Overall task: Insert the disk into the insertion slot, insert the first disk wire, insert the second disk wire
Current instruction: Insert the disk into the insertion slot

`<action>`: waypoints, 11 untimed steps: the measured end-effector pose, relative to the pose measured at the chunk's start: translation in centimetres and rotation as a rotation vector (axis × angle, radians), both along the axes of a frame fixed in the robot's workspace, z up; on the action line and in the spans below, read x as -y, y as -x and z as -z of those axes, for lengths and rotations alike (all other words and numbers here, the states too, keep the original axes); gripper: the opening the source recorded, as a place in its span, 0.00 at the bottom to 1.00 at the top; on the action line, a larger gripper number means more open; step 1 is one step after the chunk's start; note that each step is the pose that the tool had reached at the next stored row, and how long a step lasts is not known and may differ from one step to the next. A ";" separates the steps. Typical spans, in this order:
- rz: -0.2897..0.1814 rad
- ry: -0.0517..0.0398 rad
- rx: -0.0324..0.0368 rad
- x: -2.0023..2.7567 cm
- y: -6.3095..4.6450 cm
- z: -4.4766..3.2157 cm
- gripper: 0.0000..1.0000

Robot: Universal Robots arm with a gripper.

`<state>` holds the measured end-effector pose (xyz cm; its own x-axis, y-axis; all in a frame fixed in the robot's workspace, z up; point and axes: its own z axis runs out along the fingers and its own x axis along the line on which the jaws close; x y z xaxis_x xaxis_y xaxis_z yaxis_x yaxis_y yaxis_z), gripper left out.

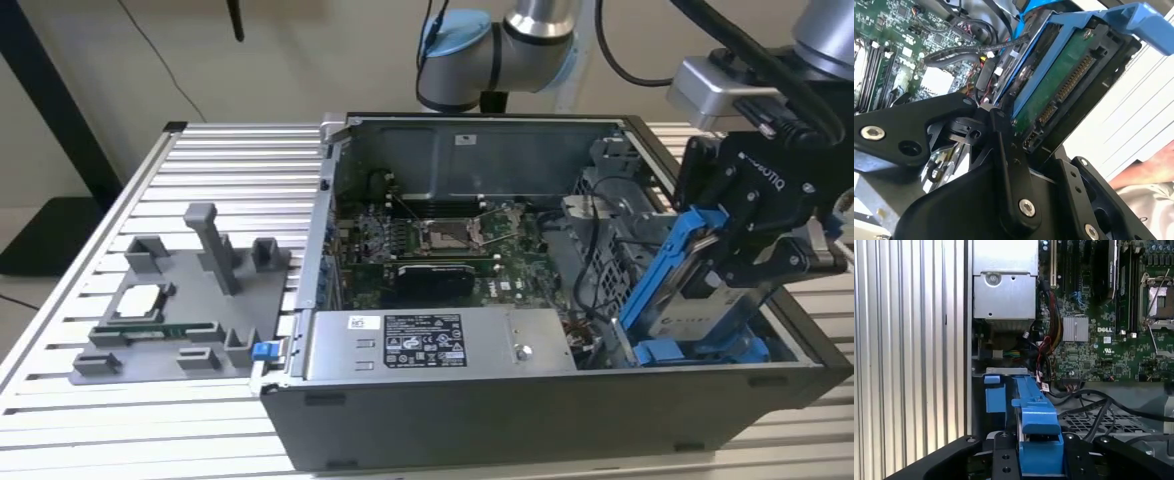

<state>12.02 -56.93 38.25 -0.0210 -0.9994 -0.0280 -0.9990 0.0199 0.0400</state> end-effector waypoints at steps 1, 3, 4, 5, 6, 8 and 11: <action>0.000 0.0001 0.0000 0.00 0.0 0.02 0.00; 0.000 -0.0004 0.0002 -0.01 0.0 0.04 0.00; 0.000 -0.0003 0.0001 0.00 0.0 0.05 0.00; 0.000 -0.0004 0.0000 -0.01 0.0 0.05 0.00; 0.000 -0.0004 0.0000 0.00 0.0 0.02 0.00; 0.000 -0.0004 0.0000 0.00 0.0 -0.24 0.00; 0.000 -0.0004 0.0000 0.00 0.0 -0.80 0.00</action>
